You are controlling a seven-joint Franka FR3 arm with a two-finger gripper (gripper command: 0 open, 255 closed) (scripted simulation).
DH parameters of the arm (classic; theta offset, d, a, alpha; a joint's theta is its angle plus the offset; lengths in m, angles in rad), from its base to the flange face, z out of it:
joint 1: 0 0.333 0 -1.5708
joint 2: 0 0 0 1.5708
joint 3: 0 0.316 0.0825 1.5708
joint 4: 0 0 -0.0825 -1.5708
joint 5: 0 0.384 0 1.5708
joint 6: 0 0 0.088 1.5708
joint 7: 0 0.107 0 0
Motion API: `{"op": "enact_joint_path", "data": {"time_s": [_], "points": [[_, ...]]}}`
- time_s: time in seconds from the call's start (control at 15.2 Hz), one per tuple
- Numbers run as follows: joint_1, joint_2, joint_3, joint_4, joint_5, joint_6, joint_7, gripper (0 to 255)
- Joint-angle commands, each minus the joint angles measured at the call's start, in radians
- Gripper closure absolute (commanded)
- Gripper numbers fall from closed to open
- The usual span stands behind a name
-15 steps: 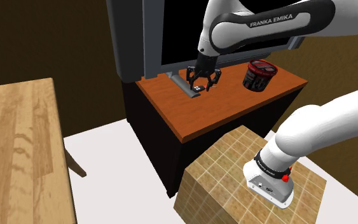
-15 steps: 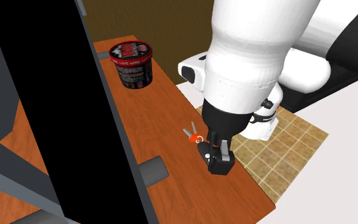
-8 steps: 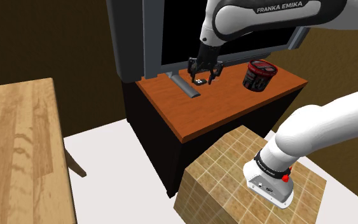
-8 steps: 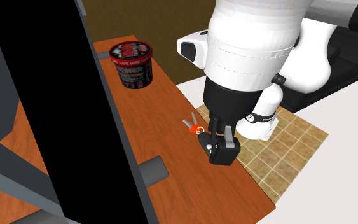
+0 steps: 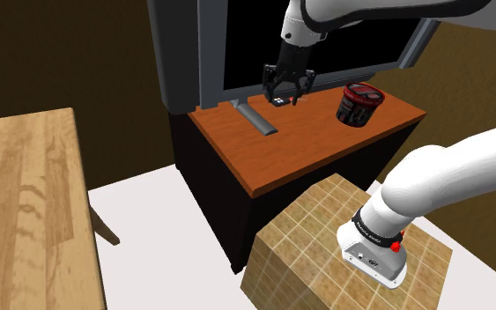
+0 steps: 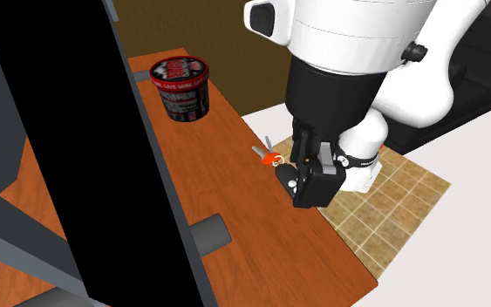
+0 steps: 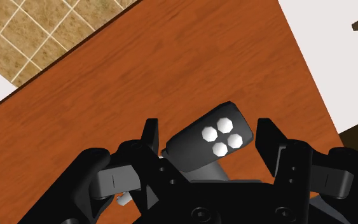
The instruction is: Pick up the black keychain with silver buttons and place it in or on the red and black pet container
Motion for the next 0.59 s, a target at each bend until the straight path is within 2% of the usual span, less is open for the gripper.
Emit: {"op": "enact_joint_path", "data": {"time_s": [0.0,0.26,0.53], "points": [[-0.001,0.002,-0.002,0.030,-0.002,-0.029,0.000,255],[-0.003,0.003,-0.005,0.074,-0.004,-0.072,0.001,255],[-0.036,-0.031,-0.084,0.045,-0.039,-0.081,-0.097,255]]}}
